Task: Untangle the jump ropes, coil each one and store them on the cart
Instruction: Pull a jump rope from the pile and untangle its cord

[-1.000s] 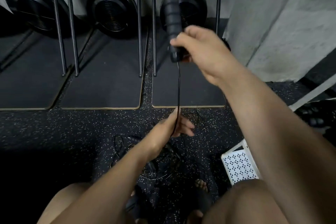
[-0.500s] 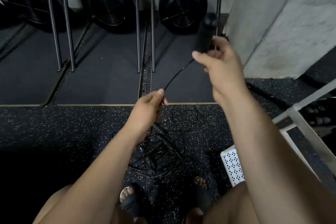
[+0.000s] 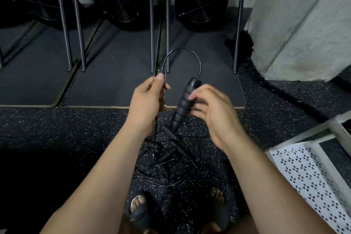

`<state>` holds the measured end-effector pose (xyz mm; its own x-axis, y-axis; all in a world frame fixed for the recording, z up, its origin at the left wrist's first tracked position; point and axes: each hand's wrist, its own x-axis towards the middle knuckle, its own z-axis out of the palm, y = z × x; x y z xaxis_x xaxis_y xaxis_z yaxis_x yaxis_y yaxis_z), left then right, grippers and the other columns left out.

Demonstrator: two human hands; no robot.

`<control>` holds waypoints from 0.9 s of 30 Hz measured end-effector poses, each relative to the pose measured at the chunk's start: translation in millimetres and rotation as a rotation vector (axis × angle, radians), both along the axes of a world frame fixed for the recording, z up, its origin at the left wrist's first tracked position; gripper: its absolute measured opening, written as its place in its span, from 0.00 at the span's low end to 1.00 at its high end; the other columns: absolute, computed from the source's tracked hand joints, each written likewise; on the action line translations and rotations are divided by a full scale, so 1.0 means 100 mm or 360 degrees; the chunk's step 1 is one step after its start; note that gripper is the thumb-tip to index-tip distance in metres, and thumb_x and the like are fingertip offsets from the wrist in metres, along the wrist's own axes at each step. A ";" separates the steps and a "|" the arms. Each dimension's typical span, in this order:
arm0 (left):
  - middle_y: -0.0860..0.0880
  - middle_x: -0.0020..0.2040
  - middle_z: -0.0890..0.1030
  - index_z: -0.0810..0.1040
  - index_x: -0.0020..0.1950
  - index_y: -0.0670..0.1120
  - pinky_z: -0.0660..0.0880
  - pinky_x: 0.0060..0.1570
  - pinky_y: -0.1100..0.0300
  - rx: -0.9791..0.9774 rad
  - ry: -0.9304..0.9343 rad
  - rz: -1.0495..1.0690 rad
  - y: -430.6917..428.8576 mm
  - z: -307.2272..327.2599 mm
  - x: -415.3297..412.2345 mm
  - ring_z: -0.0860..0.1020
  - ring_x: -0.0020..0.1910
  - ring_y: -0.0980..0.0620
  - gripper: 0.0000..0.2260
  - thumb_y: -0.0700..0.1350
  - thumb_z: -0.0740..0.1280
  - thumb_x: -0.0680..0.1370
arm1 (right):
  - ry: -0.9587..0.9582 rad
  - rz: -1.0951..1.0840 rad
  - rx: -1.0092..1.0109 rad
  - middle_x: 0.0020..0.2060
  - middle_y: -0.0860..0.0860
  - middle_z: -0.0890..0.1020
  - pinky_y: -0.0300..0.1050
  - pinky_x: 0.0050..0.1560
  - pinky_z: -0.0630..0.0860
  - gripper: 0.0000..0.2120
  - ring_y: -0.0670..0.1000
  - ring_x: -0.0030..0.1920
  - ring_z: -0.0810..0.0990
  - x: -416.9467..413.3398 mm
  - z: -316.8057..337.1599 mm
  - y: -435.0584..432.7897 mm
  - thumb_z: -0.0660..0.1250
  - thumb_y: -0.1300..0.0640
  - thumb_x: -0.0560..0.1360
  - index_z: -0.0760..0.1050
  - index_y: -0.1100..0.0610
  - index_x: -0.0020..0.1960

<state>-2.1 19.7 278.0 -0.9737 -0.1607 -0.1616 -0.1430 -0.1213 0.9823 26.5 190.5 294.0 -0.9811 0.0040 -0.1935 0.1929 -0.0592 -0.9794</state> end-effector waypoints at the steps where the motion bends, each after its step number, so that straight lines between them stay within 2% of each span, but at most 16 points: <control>1: 0.52 0.29 0.65 0.79 0.44 0.46 0.61 0.29 0.60 -0.0010 0.0014 -0.0018 0.00 0.00 0.00 0.63 0.27 0.53 0.17 0.54 0.64 0.87 | -0.0005 -0.0067 -0.0005 0.48 0.57 0.88 0.67 0.64 0.81 0.08 0.63 0.56 0.87 -0.06 -0.02 -0.03 0.73 0.60 0.79 0.74 0.53 0.46; 3: 0.51 0.31 0.74 0.82 0.44 0.46 0.66 0.35 0.57 -0.0129 0.0041 -0.0026 0.01 0.01 -0.01 0.69 0.31 0.52 0.18 0.55 0.65 0.87 | -0.0020 -0.0205 -0.0023 0.44 0.55 0.88 0.68 0.62 0.81 0.20 0.63 0.52 0.88 -0.16 -0.04 -0.08 0.79 0.61 0.73 0.67 0.52 0.50; 5: 0.53 0.41 0.84 0.85 0.44 0.49 0.73 0.46 0.56 -0.0310 0.0063 -0.0015 0.01 0.00 -0.03 0.78 0.39 0.56 0.18 0.58 0.66 0.86 | -0.0016 -0.0259 0.0016 0.47 0.56 0.88 0.65 0.60 0.83 0.27 0.60 0.51 0.89 -0.23 -0.08 -0.09 0.79 0.64 0.69 0.65 0.51 0.56; 7: 0.53 0.52 0.87 0.88 0.45 0.54 0.74 0.59 0.56 -0.0418 0.0086 -0.0017 0.01 0.00 -0.04 0.82 0.52 0.60 0.16 0.59 0.67 0.85 | -0.0057 -0.0244 0.0055 0.45 0.54 0.87 0.56 0.55 0.85 0.27 0.52 0.43 0.89 -0.25 -0.10 -0.08 0.76 0.68 0.70 0.67 0.52 0.61; 8: 0.53 0.52 0.87 0.88 0.46 0.54 0.74 0.62 0.55 -0.0431 0.0105 -0.0021 0.02 0.01 -0.05 0.82 0.54 0.60 0.15 0.59 0.67 0.85 | -0.0103 -0.0214 0.0056 0.42 0.53 0.85 0.53 0.50 0.84 0.23 0.50 0.38 0.86 -0.24 -0.10 -0.08 0.74 0.69 0.72 0.70 0.54 0.61; 9: 0.55 0.50 0.87 0.89 0.47 0.54 0.74 0.61 0.57 -0.0421 0.0125 -0.0022 0.03 0.02 -0.05 0.82 0.52 0.61 0.15 0.58 0.67 0.85 | -0.0168 -0.0151 0.0054 0.39 0.53 0.83 0.51 0.44 0.81 0.18 0.50 0.36 0.82 -0.22 -0.09 -0.08 0.73 0.69 0.73 0.75 0.56 0.59; 11: 0.61 0.38 0.83 0.89 0.49 0.50 0.72 0.47 0.62 -0.0338 0.0177 -0.0025 0.07 0.06 -0.04 0.78 0.39 0.65 0.14 0.56 0.68 0.85 | -0.0318 0.0064 0.0092 0.36 0.53 0.82 0.48 0.38 0.76 0.10 0.51 0.35 0.78 -0.18 -0.10 -0.08 0.72 0.67 0.74 0.81 0.60 0.55; 12: 0.61 0.33 0.79 0.89 0.50 0.49 0.69 0.42 0.63 -0.0293 0.0206 -0.0027 0.08 0.07 -0.03 0.75 0.34 0.64 0.14 0.55 0.68 0.85 | -0.0366 0.0173 0.0142 0.36 0.54 0.82 0.46 0.36 0.75 0.09 0.51 0.35 0.77 -0.16 -0.12 -0.08 0.73 0.67 0.74 0.82 0.62 0.54; 13: 0.58 0.32 0.75 0.89 0.50 0.49 0.66 0.38 0.62 -0.0257 0.0229 -0.0022 0.09 0.08 -0.03 0.71 0.32 0.60 0.14 0.55 0.68 0.85 | -0.0397 0.0256 0.0197 0.36 0.55 0.82 0.45 0.35 0.75 0.08 0.52 0.35 0.77 -0.14 -0.13 -0.08 0.74 0.66 0.74 0.82 0.63 0.54; 15: 0.46 0.34 0.70 0.89 0.50 0.50 0.64 0.33 0.60 -0.0189 0.0252 -0.0009 0.09 0.09 -0.03 0.67 0.32 0.53 0.14 0.56 0.68 0.85 | -0.0411 0.0338 0.0309 0.37 0.58 0.84 0.46 0.34 0.75 0.08 0.53 0.36 0.77 -0.12 -0.17 -0.10 0.75 0.64 0.74 0.83 0.64 0.53; 18: 0.44 0.36 0.70 0.89 0.51 0.48 0.66 0.32 0.62 -0.0033 0.0215 -0.0003 0.06 0.08 -0.04 0.67 0.33 0.51 0.14 0.56 0.69 0.85 | -0.0346 0.0341 0.0478 0.42 0.58 0.88 0.46 0.33 0.75 0.06 0.50 0.34 0.79 -0.10 -0.23 -0.14 0.74 0.61 0.75 0.83 0.61 0.51; 23: 0.52 0.34 0.76 0.87 0.53 0.42 0.70 0.35 0.64 0.0239 0.0125 -0.0113 0.06 0.09 -0.03 0.70 0.34 0.54 0.13 0.51 0.70 0.84 | -0.0157 0.0233 0.0758 0.34 0.52 0.85 0.44 0.32 0.75 0.09 0.46 0.29 0.81 -0.10 -0.30 -0.20 0.76 0.58 0.73 0.78 0.55 0.49; 27: 0.56 0.35 0.80 0.84 0.55 0.39 0.70 0.36 0.65 0.0450 0.0092 -0.0138 0.10 0.13 -0.02 0.70 0.34 0.55 0.12 0.48 0.68 0.85 | -0.0157 0.0369 0.0751 0.34 0.52 0.87 0.43 0.33 0.74 0.03 0.46 0.29 0.81 -0.05 -0.28 -0.25 0.75 0.59 0.74 0.82 0.57 0.43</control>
